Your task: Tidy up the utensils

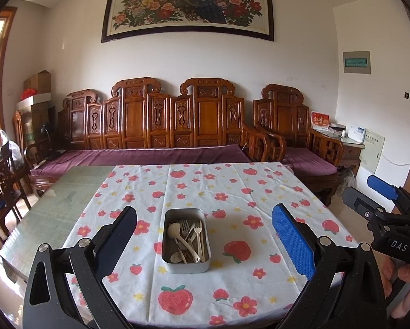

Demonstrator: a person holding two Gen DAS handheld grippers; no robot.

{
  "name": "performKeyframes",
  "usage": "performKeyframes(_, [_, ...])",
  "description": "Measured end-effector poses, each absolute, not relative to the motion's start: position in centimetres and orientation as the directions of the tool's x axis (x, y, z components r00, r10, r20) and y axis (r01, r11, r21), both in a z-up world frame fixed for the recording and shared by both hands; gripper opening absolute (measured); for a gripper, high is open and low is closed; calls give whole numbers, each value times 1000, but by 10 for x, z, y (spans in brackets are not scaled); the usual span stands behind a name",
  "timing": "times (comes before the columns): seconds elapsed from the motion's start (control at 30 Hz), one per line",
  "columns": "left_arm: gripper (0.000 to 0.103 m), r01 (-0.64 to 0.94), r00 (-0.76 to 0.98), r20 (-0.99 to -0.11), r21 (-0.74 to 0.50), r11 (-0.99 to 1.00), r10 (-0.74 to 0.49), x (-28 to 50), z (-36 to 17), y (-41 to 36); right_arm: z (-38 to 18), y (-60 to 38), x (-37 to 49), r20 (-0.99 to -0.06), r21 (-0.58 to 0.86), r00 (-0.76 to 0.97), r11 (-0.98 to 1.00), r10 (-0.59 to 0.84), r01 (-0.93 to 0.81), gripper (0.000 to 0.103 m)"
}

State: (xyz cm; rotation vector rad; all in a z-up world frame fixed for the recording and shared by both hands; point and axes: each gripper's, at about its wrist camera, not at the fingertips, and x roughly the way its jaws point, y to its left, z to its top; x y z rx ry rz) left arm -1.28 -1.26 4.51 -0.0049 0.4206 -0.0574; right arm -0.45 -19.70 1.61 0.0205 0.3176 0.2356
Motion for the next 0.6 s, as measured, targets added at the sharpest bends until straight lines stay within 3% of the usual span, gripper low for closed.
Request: performKeyframes(0.6, [95, 64, 913, -403, -22, 998, -67, -15, 46, -9, 14, -195, -6, -308, 59, 922, 971, 237, -230, 100])
